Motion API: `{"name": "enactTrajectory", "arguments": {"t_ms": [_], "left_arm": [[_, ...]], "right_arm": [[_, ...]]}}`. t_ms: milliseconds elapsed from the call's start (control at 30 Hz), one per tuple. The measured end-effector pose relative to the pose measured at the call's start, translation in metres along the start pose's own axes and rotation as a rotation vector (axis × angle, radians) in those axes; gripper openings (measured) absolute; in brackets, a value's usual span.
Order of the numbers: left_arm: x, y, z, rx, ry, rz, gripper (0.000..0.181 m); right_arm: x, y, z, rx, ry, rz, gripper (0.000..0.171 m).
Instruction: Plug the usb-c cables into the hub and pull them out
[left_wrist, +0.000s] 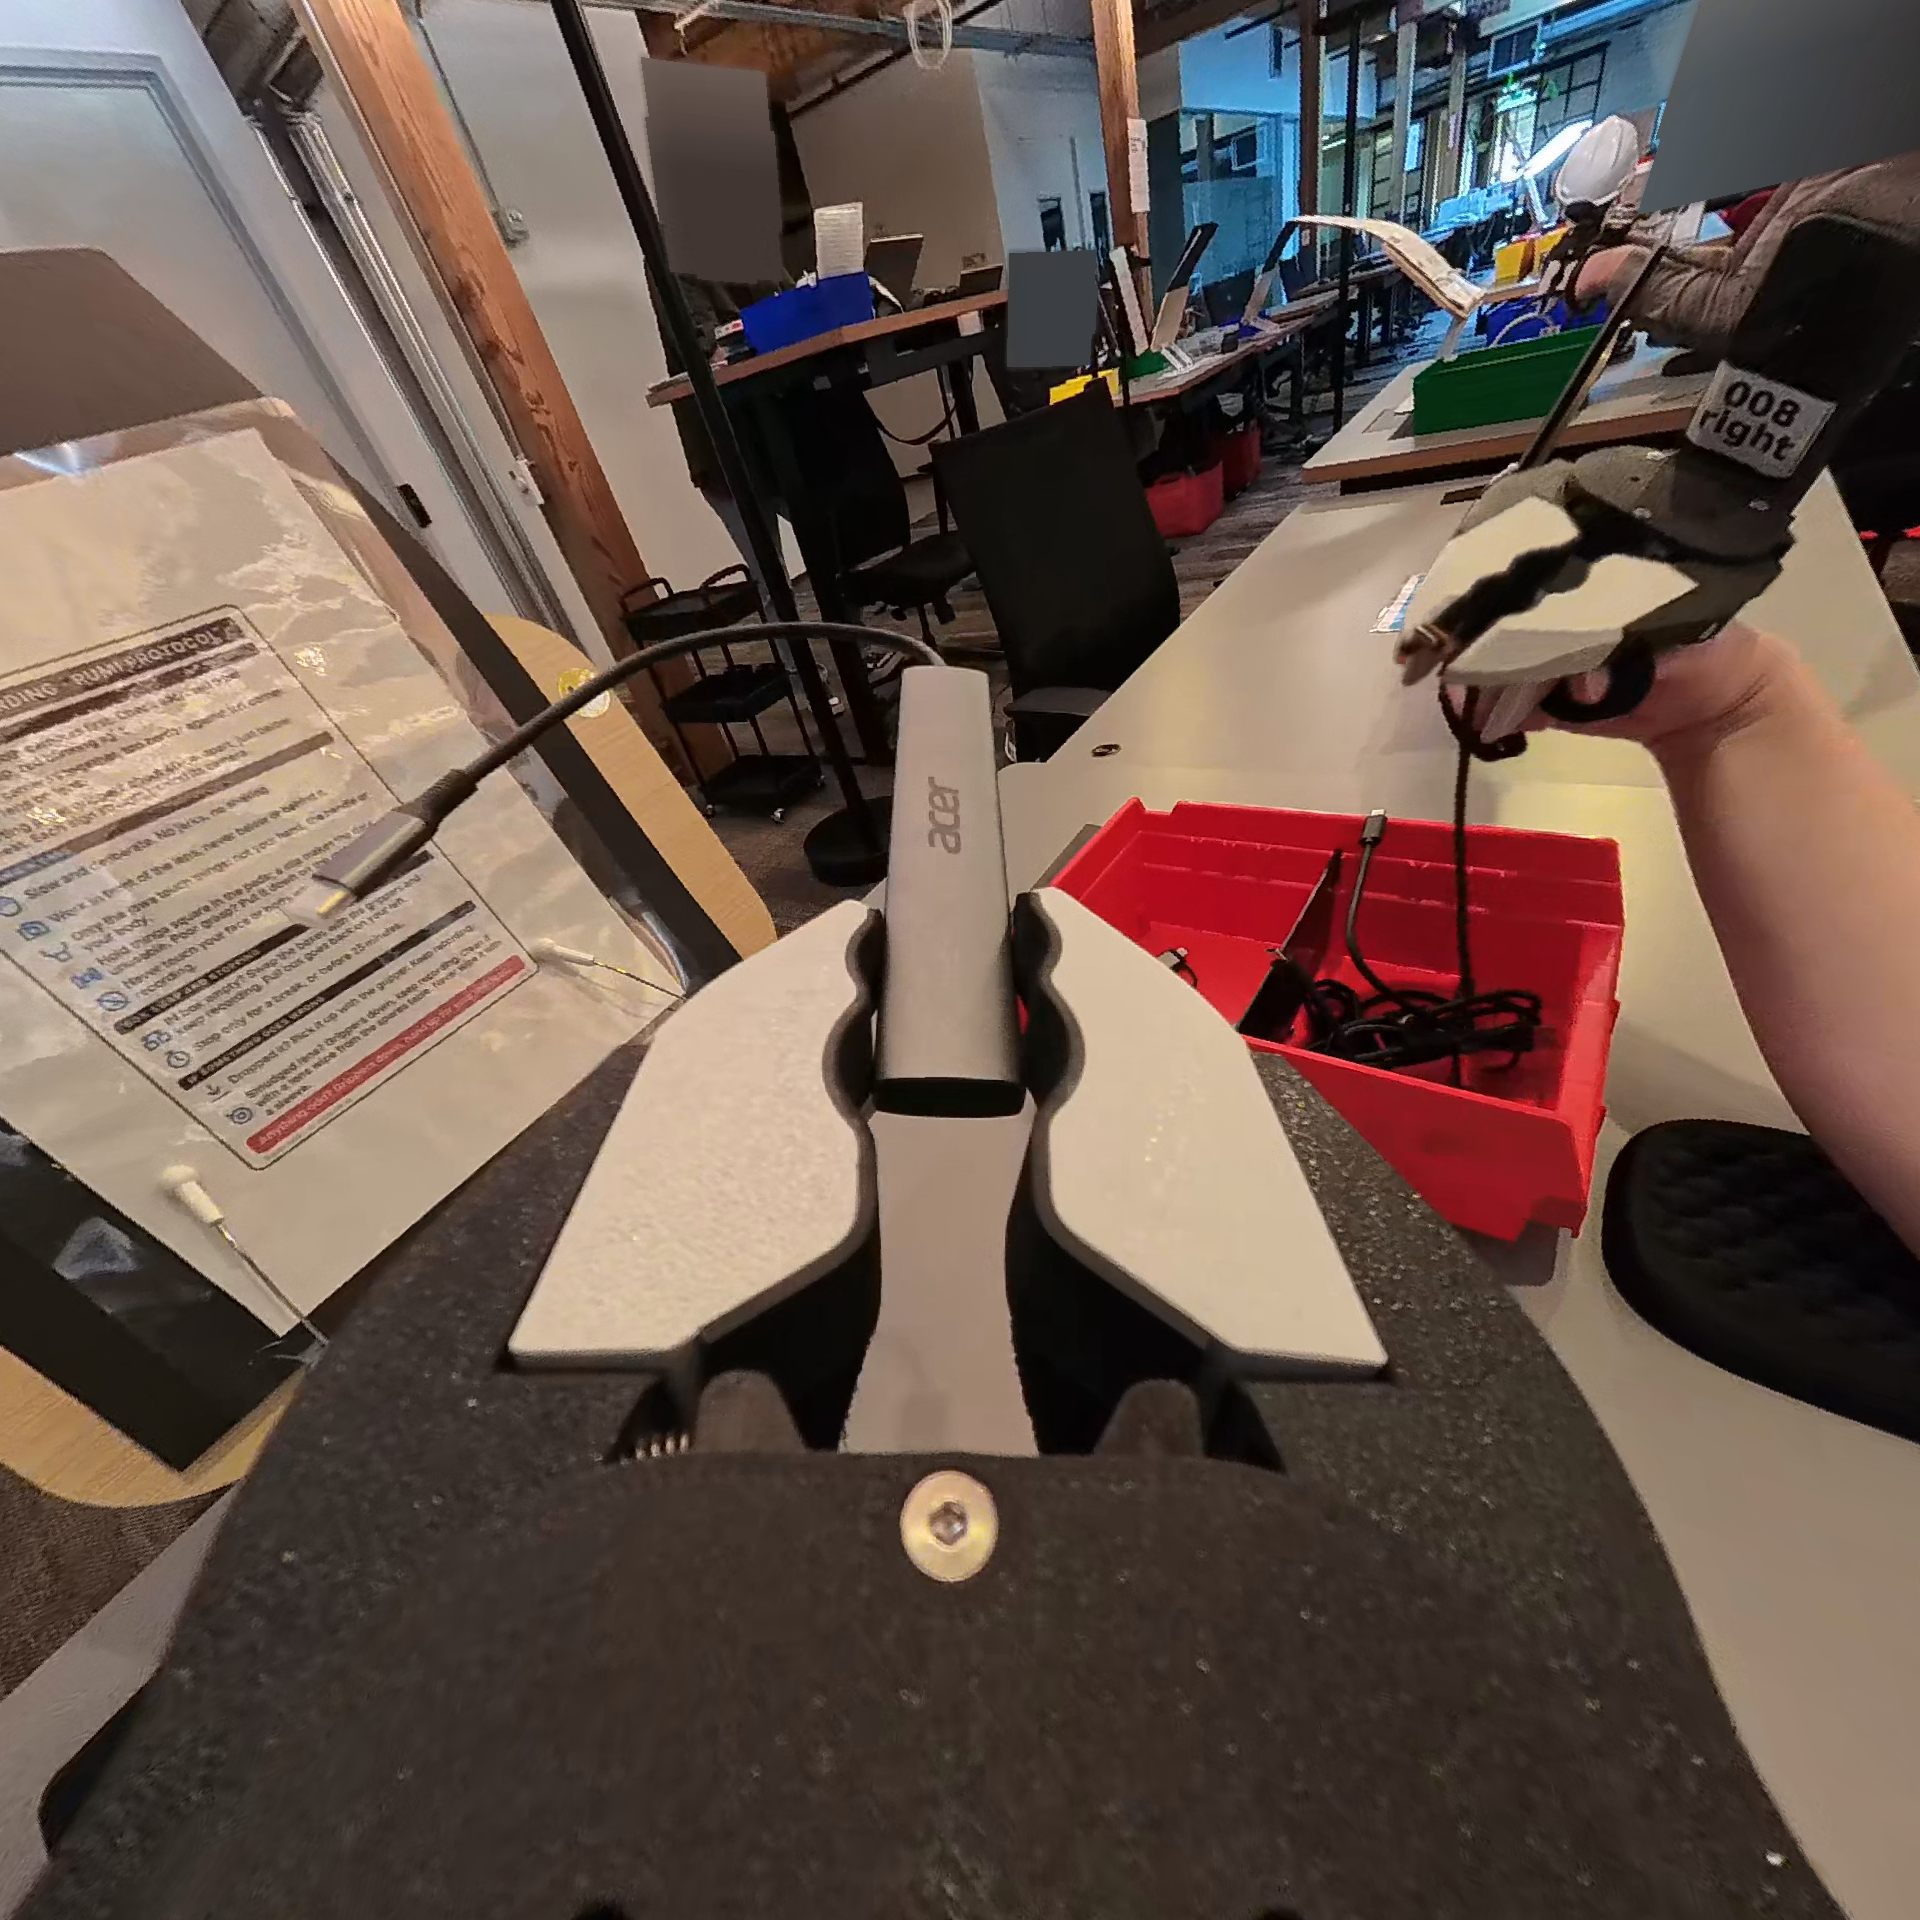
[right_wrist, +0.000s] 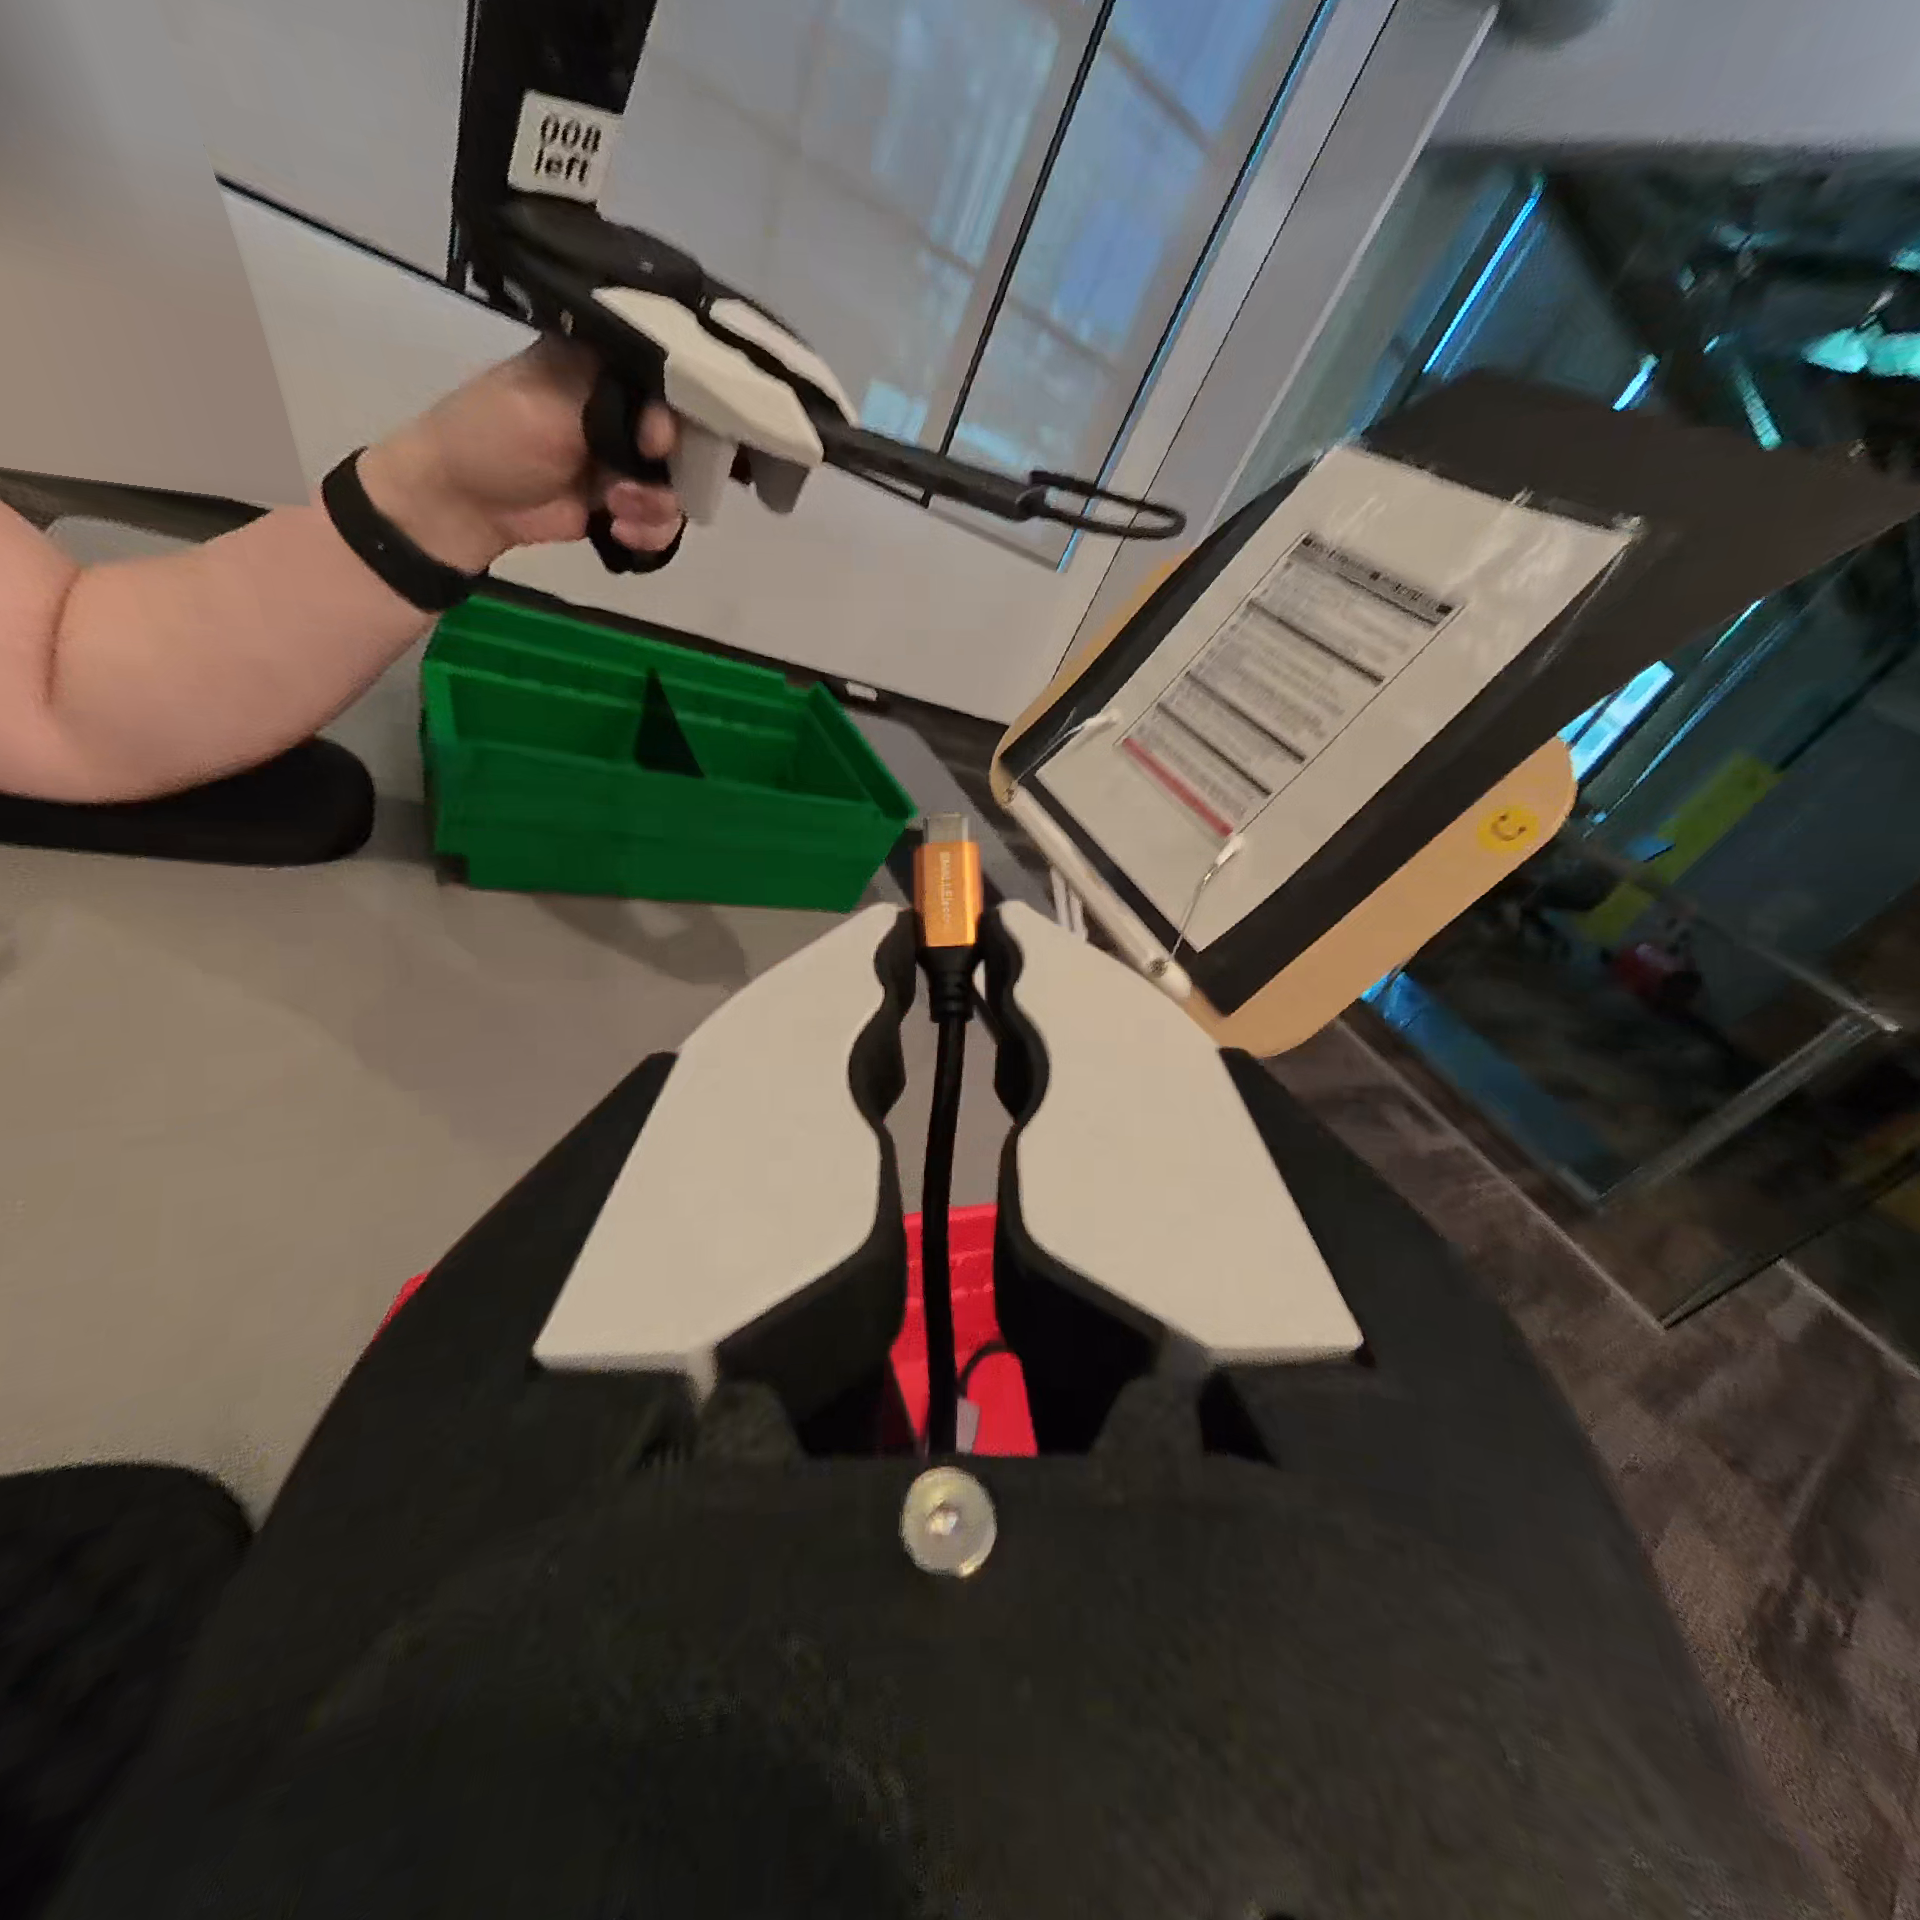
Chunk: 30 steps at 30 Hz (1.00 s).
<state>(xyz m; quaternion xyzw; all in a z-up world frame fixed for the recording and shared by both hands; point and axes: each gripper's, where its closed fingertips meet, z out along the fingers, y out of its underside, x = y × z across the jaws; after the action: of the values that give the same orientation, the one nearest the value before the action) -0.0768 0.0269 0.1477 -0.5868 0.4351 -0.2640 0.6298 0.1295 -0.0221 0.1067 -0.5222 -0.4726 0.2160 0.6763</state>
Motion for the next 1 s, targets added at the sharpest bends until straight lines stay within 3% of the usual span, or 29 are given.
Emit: {"name": "enactTrajectory", "arguments": {"t_ms": [100,267,400,467,600,733,833,900,1000], "left_arm": [[0.003,0.001,0.001,-0.005,0.010,0.000,0.023],[0.006,0.003,0.003,-0.019,0.017,0.010,0.023],[0.007,0.004,0.005,-0.027,0.024,0.008,0.023],[0.008,0.006,0.005,-0.035,0.025,0.012,0.023],[0.010,0.004,0.004,-0.030,0.036,0.011,0.023],[0.023,0.006,0.009,-0.040,0.100,0.018,0.023],[0.031,0.017,0.017,-0.105,0.114,0.039,0.023],[0.036,0.023,0.022,-0.145,0.135,0.009,0.023],[0.049,0.029,0.027,-0.173,0.222,-0.081,0.023]], "right_arm": [[-0.001,0.026,0.003,-0.090,-0.035,0.091,0.013],[-0.037,0.147,-0.023,-0.716,-0.170,0.409,0.014],[-0.031,0.174,-0.020,-0.783,-0.125,0.543,0.017],[-0.029,0.168,-0.012,-0.715,-0.128,0.562,0.036],[-0.007,0.138,-0.014,-0.602,-0.012,0.419,0.046],[0.032,0.048,-0.006,-0.318,0.228,0.083,0.048],[0.024,-0.028,0.020,-0.105,0.303,-0.242,0.046],[-0.001,-0.048,0.051,-0.089,0.269,-0.482,0.041],[-0.020,-0.042,0.100,-0.198,0.252,-0.700,0.041]]}}
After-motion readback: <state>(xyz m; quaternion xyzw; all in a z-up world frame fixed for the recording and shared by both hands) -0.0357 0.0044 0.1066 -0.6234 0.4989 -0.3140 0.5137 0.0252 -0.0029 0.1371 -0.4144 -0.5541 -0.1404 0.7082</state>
